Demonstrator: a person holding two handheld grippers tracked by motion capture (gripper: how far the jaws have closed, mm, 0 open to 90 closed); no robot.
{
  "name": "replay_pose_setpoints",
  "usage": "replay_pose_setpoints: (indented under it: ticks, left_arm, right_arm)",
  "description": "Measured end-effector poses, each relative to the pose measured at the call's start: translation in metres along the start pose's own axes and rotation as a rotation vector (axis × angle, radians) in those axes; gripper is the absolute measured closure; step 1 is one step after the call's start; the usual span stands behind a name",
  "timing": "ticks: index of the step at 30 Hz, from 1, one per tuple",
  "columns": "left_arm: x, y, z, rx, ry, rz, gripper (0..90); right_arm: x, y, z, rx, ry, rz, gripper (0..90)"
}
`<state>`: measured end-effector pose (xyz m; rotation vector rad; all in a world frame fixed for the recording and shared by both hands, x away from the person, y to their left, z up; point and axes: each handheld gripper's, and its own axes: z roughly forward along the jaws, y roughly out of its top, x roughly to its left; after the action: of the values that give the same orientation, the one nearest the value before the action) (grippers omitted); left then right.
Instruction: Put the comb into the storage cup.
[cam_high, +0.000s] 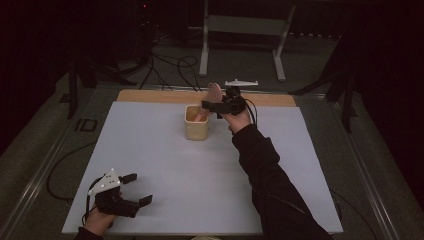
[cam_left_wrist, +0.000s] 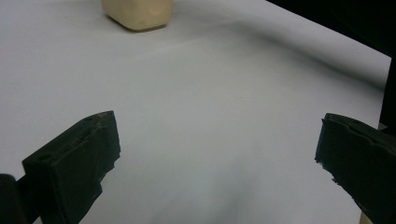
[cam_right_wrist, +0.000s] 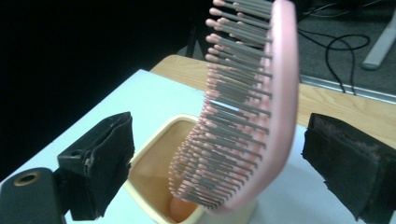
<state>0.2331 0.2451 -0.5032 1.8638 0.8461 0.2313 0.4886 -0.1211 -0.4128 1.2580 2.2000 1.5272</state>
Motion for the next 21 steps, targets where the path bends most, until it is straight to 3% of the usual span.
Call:
replay_pose_setpoints:
  ticks: [10,21]
  left_arm:
    - [0.0,0.0,0.002,0.005,-0.003,0.002,0.1]
    - [-0.001,0.0,0.001,0.002,-0.004,0.003,0.1]
  right_arm:
    - [-0.001,-0.003,-0.006,-0.013,-0.027,-0.072,8.9]
    - [0.002,-0.003,-0.014,-0.019,-0.023,-0.106,8.9]
